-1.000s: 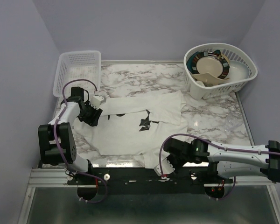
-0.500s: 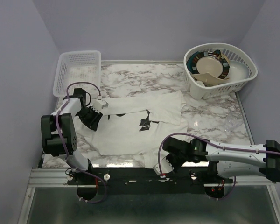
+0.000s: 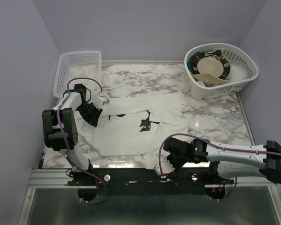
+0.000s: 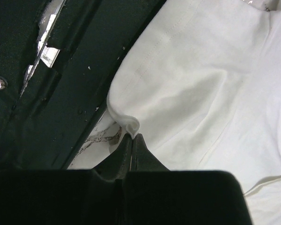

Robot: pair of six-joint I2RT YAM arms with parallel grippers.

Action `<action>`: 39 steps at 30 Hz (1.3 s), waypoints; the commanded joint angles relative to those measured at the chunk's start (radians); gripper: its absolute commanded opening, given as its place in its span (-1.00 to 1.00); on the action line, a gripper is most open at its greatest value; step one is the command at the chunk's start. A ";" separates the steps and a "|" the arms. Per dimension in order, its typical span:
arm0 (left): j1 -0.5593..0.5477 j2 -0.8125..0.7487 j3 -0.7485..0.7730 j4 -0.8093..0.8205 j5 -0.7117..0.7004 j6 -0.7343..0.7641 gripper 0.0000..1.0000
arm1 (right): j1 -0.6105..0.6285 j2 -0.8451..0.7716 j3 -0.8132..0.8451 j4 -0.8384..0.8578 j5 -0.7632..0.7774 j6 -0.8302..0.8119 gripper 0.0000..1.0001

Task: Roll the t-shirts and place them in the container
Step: Fold the T-shirt at the center of the board.

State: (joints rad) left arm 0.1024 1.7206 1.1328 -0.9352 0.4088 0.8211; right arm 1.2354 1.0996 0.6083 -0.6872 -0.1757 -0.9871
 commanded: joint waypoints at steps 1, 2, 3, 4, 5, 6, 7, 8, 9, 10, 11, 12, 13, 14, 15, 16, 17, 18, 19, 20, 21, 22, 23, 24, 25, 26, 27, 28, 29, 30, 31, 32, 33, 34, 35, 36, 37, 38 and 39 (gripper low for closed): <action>-0.006 0.037 0.041 -0.096 0.048 0.044 -0.40 | -0.008 0.005 -0.018 0.021 0.008 -0.005 -0.98; -0.006 0.039 0.041 -0.099 0.050 0.044 -0.39 | -0.008 0.006 -0.018 0.021 0.008 -0.005 -0.98; -0.006 0.039 0.041 -0.099 0.048 0.044 -0.37 | -0.010 0.005 -0.019 0.021 0.008 -0.007 -0.99; -0.006 0.039 0.039 -0.097 0.047 0.044 -0.34 | -0.010 0.003 -0.019 0.023 0.007 -0.007 -0.99; -0.006 0.042 0.036 -0.094 0.041 0.041 -0.31 | -0.010 0.003 -0.021 0.025 0.008 -0.008 -0.99; -0.007 0.042 0.035 -0.088 0.038 0.038 -0.28 | -0.011 0.003 -0.022 0.025 0.007 -0.007 -0.98; -0.009 0.046 0.035 -0.086 0.035 0.035 -0.25 | -0.011 0.002 -0.022 0.026 0.007 -0.008 -0.99; -0.010 0.050 0.035 -0.085 0.027 0.035 -0.25 | -0.011 0.002 -0.022 0.026 0.007 -0.008 -0.99; -0.016 0.051 0.033 -0.080 0.024 0.032 -0.25 | -0.014 0.002 -0.024 0.026 0.007 -0.008 -0.99; -0.018 0.057 0.033 -0.077 0.021 0.027 -0.26 | -0.011 0.000 -0.025 0.028 0.007 -0.007 -0.99; -0.023 0.057 0.033 -0.076 0.019 0.026 -0.27 | -0.013 0.000 -0.025 0.028 0.007 -0.008 -0.99; -0.023 0.059 0.032 -0.071 0.010 0.024 -0.29 | -0.014 0.000 -0.027 0.028 0.007 -0.008 -0.99; -0.026 0.060 0.031 -0.068 0.007 0.023 -0.41 | -0.013 -0.001 -0.028 0.029 0.008 -0.010 -0.99; -0.026 0.057 0.030 -0.065 0.005 0.018 -0.51 | -0.014 -0.001 -0.030 0.029 0.007 -0.009 -0.99; -0.024 0.054 0.028 -0.057 -0.007 0.016 -0.58 | -0.014 -0.003 -0.030 0.029 0.007 -0.008 -0.99; -0.026 0.047 0.025 -0.053 -0.013 0.016 -0.74 | -0.016 -0.001 -0.031 0.029 0.007 -0.010 -0.99; -0.026 0.040 0.019 -0.053 -0.024 0.018 -0.82 | -0.016 -0.004 -0.033 0.029 0.007 -0.010 -0.99; -0.026 0.033 0.016 -0.051 -0.031 0.019 -0.89 | -0.016 -0.004 -0.035 0.028 0.007 -0.010 -0.99; -0.024 0.010 0.012 -0.050 -0.047 0.021 -0.99 | -0.016 -0.004 -0.033 0.031 0.008 -0.012 -0.99; -0.020 -0.002 0.001 -0.050 -0.051 0.024 -1.00 | -0.016 -0.006 -0.035 0.031 0.010 -0.012 -0.99; -0.015 -0.018 -0.004 -0.050 -0.054 0.027 -1.00 | -0.017 -0.009 -0.033 0.031 0.010 -0.012 -0.99; -0.007 -0.050 -0.008 -0.051 -0.056 0.029 -1.00 | -0.017 -0.009 -0.035 0.031 0.012 -0.013 -0.99; -0.001 -0.064 -0.014 -0.056 -0.056 0.029 -1.00 | -0.020 -0.009 -0.036 0.032 0.010 -0.013 -0.99; 0.012 -0.081 -0.018 -0.063 -0.056 0.036 -1.00 | -0.022 -0.012 -0.036 0.032 0.012 -0.013 -0.99; 0.019 -0.108 -0.021 -0.071 -0.057 0.038 -1.00 | -0.021 -0.012 -0.038 0.032 0.013 -0.013 -0.99; 0.026 -0.122 -0.027 -0.079 -0.053 0.039 -1.00 | -0.020 -0.014 -0.038 0.034 0.015 -0.013 -0.99; 0.046 -0.136 -0.031 -0.099 -0.048 0.044 -1.00 | -0.022 -0.015 -0.041 0.034 0.015 -0.015 -0.99; 0.057 -0.169 -0.036 -0.108 -0.041 0.056 -1.00 | -0.024 -0.017 -0.042 0.034 0.016 -0.016 -0.99; 0.069 -0.186 -0.048 -0.116 -0.030 0.061 -1.00 | -0.024 -0.018 -0.044 0.032 0.016 -0.018 -0.99; 0.082 -0.205 -0.059 -0.131 -0.027 0.069 -1.00 | -0.025 -0.020 -0.047 0.034 0.016 -0.016 -0.99; 0.104 -0.238 -0.068 -0.139 -0.025 0.076 -1.00 | -0.027 -0.023 -0.050 0.035 0.016 -0.018 -0.99; 0.117 -0.252 -0.088 -0.146 -0.027 0.099 -1.00 | -0.028 -0.024 -0.051 0.037 0.018 -0.016 -0.99; 0.126 -0.266 -0.100 -0.158 -0.033 0.110 -1.00 | -0.030 -0.026 -0.053 0.037 0.016 -0.016 -0.99; 0.146 -0.286 -0.113 -0.162 -0.037 0.119 -1.00 | -0.028 -0.024 -0.054 0.038 0.015 -0.016 -0.99; 0.155 -0.294 -0.135 -0.166 -0.044 0.131 -1.00 | -0.030 -0.026 -0.054 0.038 0.015 -0.018 -0.99; 0.164 -0.302 -0.148 -0.174 -0.051 0.138 -1.00 | -0.028 -0.026 -0.054 0.040 0.015 -0.016 -0.99; 0.175 -0.315 -0.159 -0.175 -0.051 0.145 -1.00 | -0.030 -0.026 -0.053 0.041 0.013 -0.016 -0.99; 0.200 -0.320 -0.178 -0.174 -0.051 0.148 -0.99 | -0.028 -0.024 -0.053 0.043 0.013 -0.018 -0.99; 0.207 -0.328 -0.189 -0.168 -0.048 0.154 -0.98 | -0.028 -0.023 -0.053 0.044 0.013 -0.018 -0.99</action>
State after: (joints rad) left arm 0.2653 1.4265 0.9974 -1.0691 0.3698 0.9207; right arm 1.2106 1.0863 0.5671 -0.6689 -0.1722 -0.9958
